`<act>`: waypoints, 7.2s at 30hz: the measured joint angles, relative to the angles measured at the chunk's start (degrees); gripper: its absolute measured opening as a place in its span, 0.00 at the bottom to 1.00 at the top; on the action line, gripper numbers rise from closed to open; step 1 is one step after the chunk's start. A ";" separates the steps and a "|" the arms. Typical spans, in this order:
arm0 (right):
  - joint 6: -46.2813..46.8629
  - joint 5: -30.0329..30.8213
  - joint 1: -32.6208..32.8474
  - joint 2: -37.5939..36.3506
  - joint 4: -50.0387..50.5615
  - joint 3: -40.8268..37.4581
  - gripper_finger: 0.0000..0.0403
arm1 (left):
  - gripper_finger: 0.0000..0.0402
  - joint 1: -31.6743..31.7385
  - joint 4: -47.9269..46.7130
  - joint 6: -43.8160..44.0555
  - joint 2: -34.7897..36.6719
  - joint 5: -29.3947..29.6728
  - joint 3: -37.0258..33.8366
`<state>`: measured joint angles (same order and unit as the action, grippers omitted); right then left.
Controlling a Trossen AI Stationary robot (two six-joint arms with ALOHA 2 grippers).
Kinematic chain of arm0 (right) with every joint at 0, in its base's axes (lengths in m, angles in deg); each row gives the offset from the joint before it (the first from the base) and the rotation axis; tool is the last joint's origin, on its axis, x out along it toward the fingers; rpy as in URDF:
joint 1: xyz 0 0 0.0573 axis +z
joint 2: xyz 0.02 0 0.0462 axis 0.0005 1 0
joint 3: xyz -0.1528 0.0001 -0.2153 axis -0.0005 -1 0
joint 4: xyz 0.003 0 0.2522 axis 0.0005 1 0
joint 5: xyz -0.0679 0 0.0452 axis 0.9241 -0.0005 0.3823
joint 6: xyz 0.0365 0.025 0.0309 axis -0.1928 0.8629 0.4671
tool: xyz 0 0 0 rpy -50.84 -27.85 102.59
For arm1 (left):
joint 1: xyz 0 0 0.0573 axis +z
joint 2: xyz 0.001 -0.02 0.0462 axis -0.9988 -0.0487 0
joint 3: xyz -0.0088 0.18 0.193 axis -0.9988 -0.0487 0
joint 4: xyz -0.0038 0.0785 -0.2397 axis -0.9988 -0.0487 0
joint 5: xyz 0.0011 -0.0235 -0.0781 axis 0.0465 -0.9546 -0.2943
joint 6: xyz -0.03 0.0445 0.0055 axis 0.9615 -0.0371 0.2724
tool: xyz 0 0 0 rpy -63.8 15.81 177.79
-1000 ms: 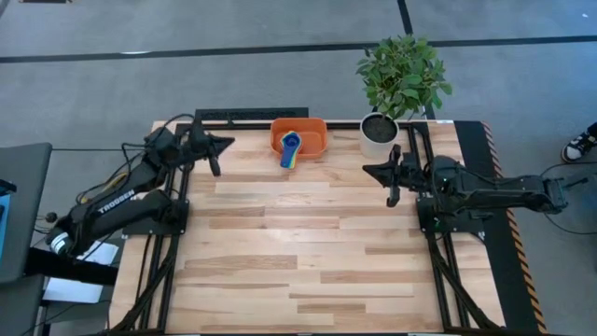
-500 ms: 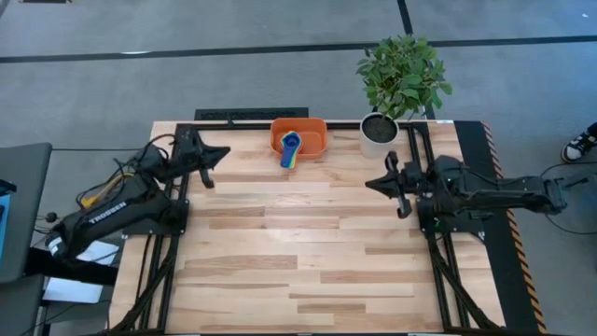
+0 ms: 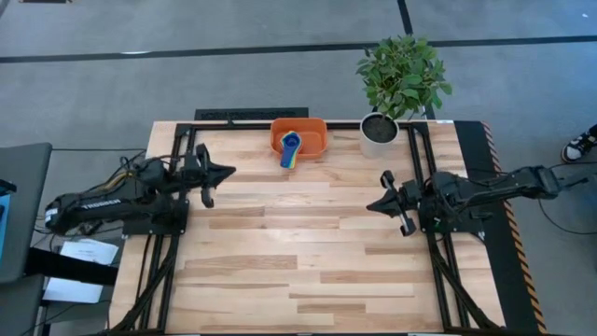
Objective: Nest measuring cups in basket
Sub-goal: Return to Home Position
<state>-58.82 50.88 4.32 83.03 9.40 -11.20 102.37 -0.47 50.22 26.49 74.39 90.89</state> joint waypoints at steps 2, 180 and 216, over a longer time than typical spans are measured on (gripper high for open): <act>0.00 0.02 0.48 0.00 0.22 -0.79 0.01 | 0.00 -3.52 -0.79 0.58 -0.02 1.27 0.00; 4.61 -0.19 -6.69 -28.26 25.32 -9.00 0.08 | 0.00 -17.94 -11.87 -0.72 20.14 4.37 -15.52; 4.62 -0.19 -6.68 -28.24 25.34 -9.04 0.09 | 0.00 -17.93 -11.87 -0.58 20.14 4.37 -15.52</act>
<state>-54.21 50.68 -2.36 54.79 34.74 -20.24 84.45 -12.34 49.64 46.63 78.76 75.38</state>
